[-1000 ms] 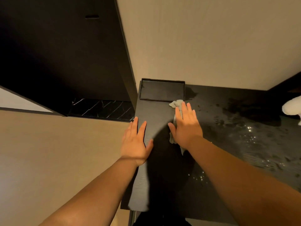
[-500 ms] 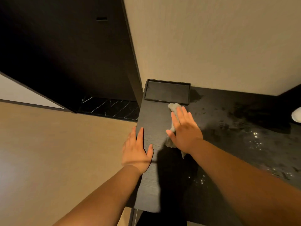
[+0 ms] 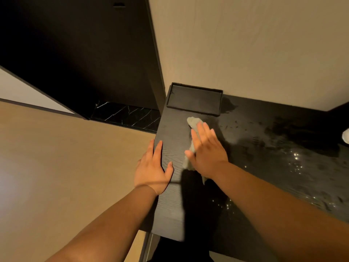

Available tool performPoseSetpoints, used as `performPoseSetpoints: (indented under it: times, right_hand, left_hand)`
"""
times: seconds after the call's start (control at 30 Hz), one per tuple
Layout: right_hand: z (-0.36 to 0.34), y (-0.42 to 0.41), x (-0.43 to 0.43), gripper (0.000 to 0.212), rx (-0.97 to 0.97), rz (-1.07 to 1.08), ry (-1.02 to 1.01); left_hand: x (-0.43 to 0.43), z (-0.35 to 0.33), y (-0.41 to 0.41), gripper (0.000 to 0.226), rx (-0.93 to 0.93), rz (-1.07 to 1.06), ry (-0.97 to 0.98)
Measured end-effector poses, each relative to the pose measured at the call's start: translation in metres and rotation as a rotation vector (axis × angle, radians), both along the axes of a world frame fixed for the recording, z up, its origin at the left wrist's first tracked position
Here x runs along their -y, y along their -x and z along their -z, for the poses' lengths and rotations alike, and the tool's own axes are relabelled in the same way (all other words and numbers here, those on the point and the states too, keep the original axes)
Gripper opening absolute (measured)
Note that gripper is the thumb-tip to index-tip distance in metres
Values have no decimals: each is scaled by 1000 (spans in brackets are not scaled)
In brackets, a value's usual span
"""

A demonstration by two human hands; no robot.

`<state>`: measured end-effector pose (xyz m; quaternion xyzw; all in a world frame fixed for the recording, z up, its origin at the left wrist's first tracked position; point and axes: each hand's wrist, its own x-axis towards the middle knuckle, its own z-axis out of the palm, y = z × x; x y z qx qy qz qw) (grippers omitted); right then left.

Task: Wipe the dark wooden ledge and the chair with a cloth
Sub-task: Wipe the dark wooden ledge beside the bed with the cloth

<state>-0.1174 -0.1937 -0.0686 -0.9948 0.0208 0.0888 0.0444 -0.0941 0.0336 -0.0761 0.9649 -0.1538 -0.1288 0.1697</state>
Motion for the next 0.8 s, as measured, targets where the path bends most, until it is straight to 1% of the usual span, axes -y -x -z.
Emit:
performPoseSetpoints:
  times: [0.07,0.1,0.17,0.23,0.3,0.33,0.37,0.47,0.53,0.63,0.73,0.8]
  right_hand:
    - [4,10,11,85,25,-169,-50]
    - [6,12,19,84,53,-202,-74]
    - [7,10,31,82,81,-141,-46]
    - [5,-1,27,85,43,14,18]
    - [3,-14,12,89,32,125,34]
    - [2,-20,4,90,40,130,30]
    - [2,-24,-3,91,46,88,22]
    - [3,-26,-8,93,20,-160,7]
    - [5,-26,5,92,3,-225,-15]
    - [4,-30,23,87,26,-129,3]
    - [2,-41,3,87,55,-16,36]
    - [4,-50,-20,87,48,-67,15]
  left_hand:
    - [1,0,2,81,-1,-9,14]
    - [0,0,3,81,-3,-11,21]
    - [0,0,3,81,5,-7,25]
    - [0,1,3,81,18,-13,14]
    - [1,2,3,81,16,-28,13]
    - [1,2,3,82,16,-33,18]
    - [2,2,4,82,18,-37,22]
    - [3,2,3,85,13,-47,22]
    - [3,1,3,87,13,-55,14]
    - [2,3,2,89,1,-50,20]
    - [1,6,1,90,-9,-52,12]
    - [1,6,1,91,-14,-55,4]
